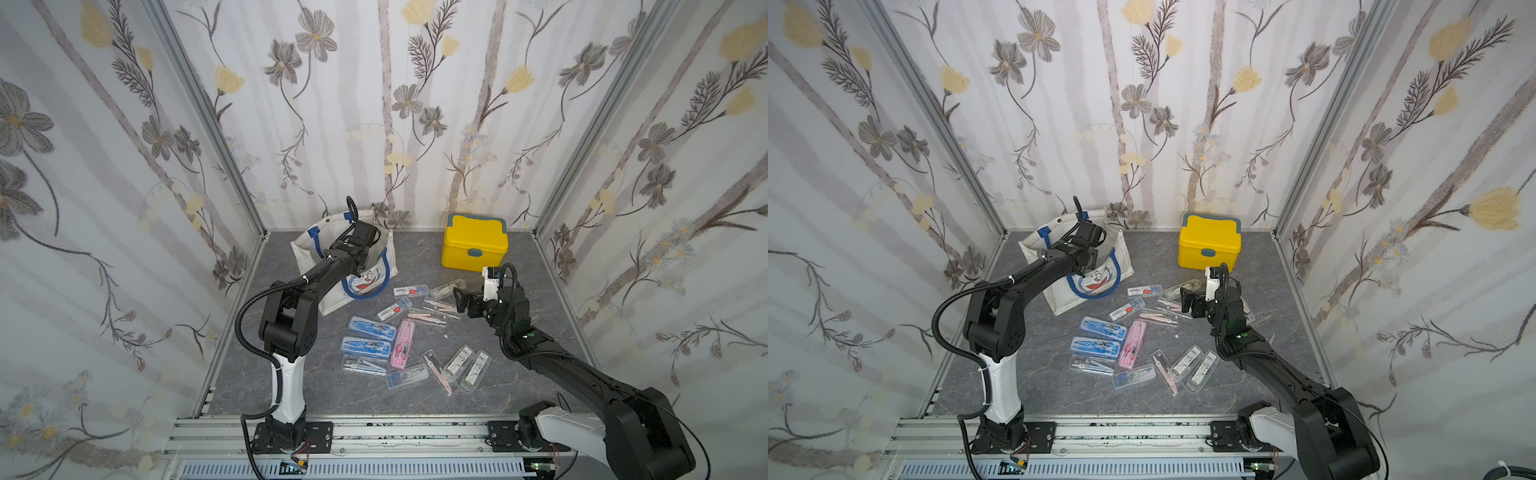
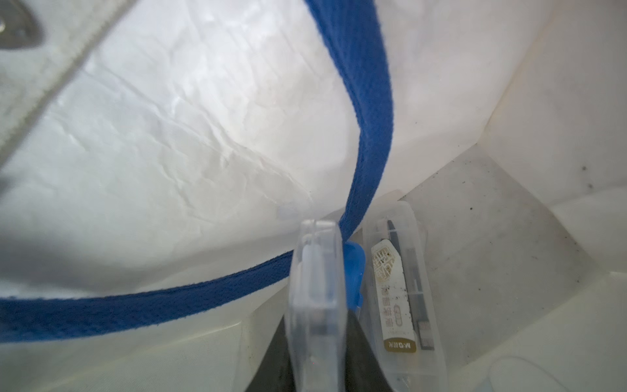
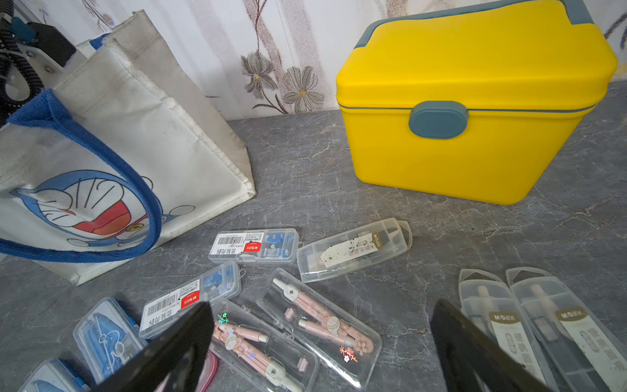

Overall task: Put the compass set into the canvas bag
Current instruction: Place the compass set in the canvas bag.

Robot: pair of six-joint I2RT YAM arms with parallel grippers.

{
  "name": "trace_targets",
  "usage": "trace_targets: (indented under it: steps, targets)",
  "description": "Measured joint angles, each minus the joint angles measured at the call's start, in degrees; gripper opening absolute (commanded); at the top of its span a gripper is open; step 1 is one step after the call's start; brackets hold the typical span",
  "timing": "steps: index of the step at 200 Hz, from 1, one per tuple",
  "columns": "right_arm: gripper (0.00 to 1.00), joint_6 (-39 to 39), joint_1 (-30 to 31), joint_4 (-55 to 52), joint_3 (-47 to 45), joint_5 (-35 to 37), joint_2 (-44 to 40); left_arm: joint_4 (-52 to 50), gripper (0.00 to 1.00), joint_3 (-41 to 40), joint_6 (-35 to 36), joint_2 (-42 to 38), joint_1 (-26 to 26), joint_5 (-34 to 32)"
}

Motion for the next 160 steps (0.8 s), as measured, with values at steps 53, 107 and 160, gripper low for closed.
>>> trace_targets:
  steps: [53, 107, 160]
  targets:
    - [0.99, 0.00, 0.00, 0.00, 0.00, 0.24, 0.39, -0.22, 0.32, 0.20, -0.42, 0.00, 0.02, 0.02]
    - [1.00, 0.02, -0.04, -0.66, 0.15, 1.55, 0.92, -0.24, 0.33, 0.61, -1.29, -2.91, 0.02, 0.68]
    - [1.00, 0.42, -0.04, -2.12, 1.20, 3.28, 2.71, 2.03, 0.40, -0.52, -3.74, -10.40, -0.11, 2.25]
